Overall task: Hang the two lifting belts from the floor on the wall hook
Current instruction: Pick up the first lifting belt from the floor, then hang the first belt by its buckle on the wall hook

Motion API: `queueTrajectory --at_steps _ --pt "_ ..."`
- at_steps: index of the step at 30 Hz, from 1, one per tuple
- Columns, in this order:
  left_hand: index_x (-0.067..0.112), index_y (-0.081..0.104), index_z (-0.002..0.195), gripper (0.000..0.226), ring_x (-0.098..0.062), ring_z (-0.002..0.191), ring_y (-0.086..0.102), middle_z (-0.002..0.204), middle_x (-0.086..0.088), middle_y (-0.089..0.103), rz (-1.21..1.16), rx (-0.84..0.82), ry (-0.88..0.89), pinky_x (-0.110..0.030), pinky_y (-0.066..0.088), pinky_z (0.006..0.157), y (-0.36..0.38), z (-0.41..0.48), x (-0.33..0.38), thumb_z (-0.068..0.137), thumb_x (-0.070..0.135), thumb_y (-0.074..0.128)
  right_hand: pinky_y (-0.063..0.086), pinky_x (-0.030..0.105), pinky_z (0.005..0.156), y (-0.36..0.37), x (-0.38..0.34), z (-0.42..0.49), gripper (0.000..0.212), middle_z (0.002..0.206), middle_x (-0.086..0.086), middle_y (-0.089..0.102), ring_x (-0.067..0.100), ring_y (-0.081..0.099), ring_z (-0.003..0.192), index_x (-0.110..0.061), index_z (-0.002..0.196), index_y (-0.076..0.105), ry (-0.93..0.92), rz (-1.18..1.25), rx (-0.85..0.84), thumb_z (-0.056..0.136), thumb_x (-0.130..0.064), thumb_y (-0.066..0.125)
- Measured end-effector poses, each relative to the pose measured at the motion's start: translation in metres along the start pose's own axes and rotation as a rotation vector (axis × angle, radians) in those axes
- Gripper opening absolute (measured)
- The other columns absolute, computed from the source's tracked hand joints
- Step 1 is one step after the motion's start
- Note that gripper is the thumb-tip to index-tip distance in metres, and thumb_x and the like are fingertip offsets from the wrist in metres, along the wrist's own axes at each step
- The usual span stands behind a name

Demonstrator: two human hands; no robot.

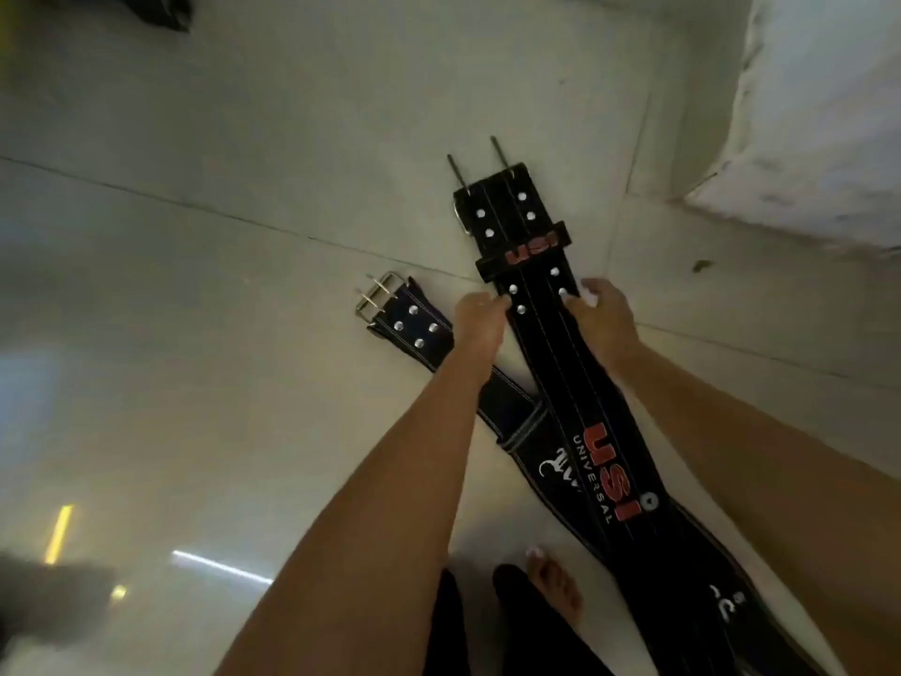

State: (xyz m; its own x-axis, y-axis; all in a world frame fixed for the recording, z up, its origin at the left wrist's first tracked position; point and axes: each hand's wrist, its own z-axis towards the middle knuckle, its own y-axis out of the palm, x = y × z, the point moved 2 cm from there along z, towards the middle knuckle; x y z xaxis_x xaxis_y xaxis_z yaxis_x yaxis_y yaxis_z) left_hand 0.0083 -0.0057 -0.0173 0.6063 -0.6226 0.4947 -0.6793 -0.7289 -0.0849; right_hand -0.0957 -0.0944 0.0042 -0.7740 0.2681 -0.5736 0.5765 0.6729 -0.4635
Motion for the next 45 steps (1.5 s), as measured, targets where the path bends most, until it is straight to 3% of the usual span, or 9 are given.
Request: queueTrajectory --at_steps 3,7,11,16,21,25,30,38,45 --pt "0.003 0.055 0.099 0.024 -0.016 0.074 0.055 0.084 -0.006 0.058 -0.086 0.099 0.068 -0.026 0.047 0.069 0.017 0.045 0.003 0.095 0.025 0.045 0.038 0.035 0.103 0.007 0.009 0.049 0.059 0.137 0.012 0.042 0.027 0.046 0.125 -0.006 0.140 0.031 0.069 0.097 -0.032 0.092 -0.034 0.051" --pt "0.005 0.058 0.115 0.035 -0.025 0.097 0.062 0.114 -0.014 0.064 -0.314 -0.078 0.042 -0.036 0.051 0.087 0.019 0.051 0.012 0.091 0.030 0.057 0.050 0.035 0.090 0.008 0.008 0.062 0.055 0.102 0.007 0.065 0.024 0.063 0.096 -0.008 0.103 0.062 0.131 0.232 -0.143 0.086 -0.057 0.046" --pt "0.012 0.059 0.093 0.012 -0.023 0.089 0.063 0.097 -0.009 0.066 -0.351 -0.187 -0.006 -0.035 0.053 0.081 0.016 -0.026 0.032 0.089 0.023 0.060 0.051 0.031 0.080 -0.037 -0.023 0.001 0.054 0.091 0.005 0.068 0.022 0.066 0.088 -0.010 0.089 0.065 0.108 0.290 -0.120 0.078 -0.062 0.056" --pt "0.013 0.061 0.093 0.009 -0.021 0.078 0.064 0.086 -0.005 0.067 -0.271 -0.199 -0.025 -0.037 0.053 0.080 0.012 -0.231 0.077 0.087 0.019 0.060 0.047 0.043 0.095 -0.152 -0.093 -0.178 0.101 0.099 0.009 0.072 0.026 0.067 0.093 -0.014 0.100 0.070 0.232 0.237 -0.263 0.047 -0.094 0.038" --pt "0.017 0.066 0.090 0.027 -0.020 0.081 0.067 0.093 -0.004 0.071 -0.136 -0.291 0.032 -0.033 0.054 0.074 0.015 -0.494 0.158 0.084 0.043 0.061 0.051 0.025 0.070 -0.290 -0.194 -0.400 0.035 0.087 0.000 0.070 0.016 0.067 0.080 -0.014 0.098 0.067 0.045 0.337 -0.157 0.077 -0.043 0.069" --pt "0.016 0.068 0.081 0.020 -0.020 0.078 0.068 0.079 -0.002 0.074 -0.101 -0.345 0.236 -0.034 0.054 0.073 0.023 -0.636 0.214 0.084 0.035 0.064 0.053 0.023 0.072 -0.363 -0.215 -0.527 0.026 0.086 0.001 0.070 0.015 0.067 0.079 -0.008 0.101 0.066 -0.148 0.475 0.043 0.080 -0.022 0.070" --pt "0.011 0.068 0.082 0.012 -0.013 0.060 0.070 0.066 0.002 0.073 -0.048 -0.371 0.625 -0.022 0.057 0.053 0.031 -0.771 0.254 0.086 0.022 0.065 0.053 0.028 0.072 -0.411 -0.204 -0.628 0.020 0.085 0.004 0.068 0.024 0.065 0.084 -0.007 0.095 0.065 -0.369 0.602 0.154 0.080 -0.019 0.070" --pt "0.006 0.070 0.088 0.008 -0.009 0.059 0.069 0.076 -0.004 0.072 -0.009 -0.305 0.987 -0.019 0.056 0.055 0.025 -0.936 0.226 0.084 0.011 0.066 0.049 0.042 0.092 -0.460 -0.190 -0.745 0.011 0.094 0.005 0.068 0.030 0.062 0.102 -0.014 0.092 0.063 -0.576 0.828 0.065 0.083 -0.020 0.067" --pt "0.021 0.068 0.100 0.027 -0.005 0.078 0.070 0.084 0.008 0.075 0.108 -0.361 0.993 -0.013 0.054 0.061 0.024 -0.963 0.151 0.093 0.038 0.048 0.050 0.046 0.087 -0.482 -0.209 -0.791 0.013 0.094 0.008 0.072 0.032 0.064 0.098 -0.021 0.085 0.068 -0.607 0.976 0.069 0.075 -0.029 0.073"
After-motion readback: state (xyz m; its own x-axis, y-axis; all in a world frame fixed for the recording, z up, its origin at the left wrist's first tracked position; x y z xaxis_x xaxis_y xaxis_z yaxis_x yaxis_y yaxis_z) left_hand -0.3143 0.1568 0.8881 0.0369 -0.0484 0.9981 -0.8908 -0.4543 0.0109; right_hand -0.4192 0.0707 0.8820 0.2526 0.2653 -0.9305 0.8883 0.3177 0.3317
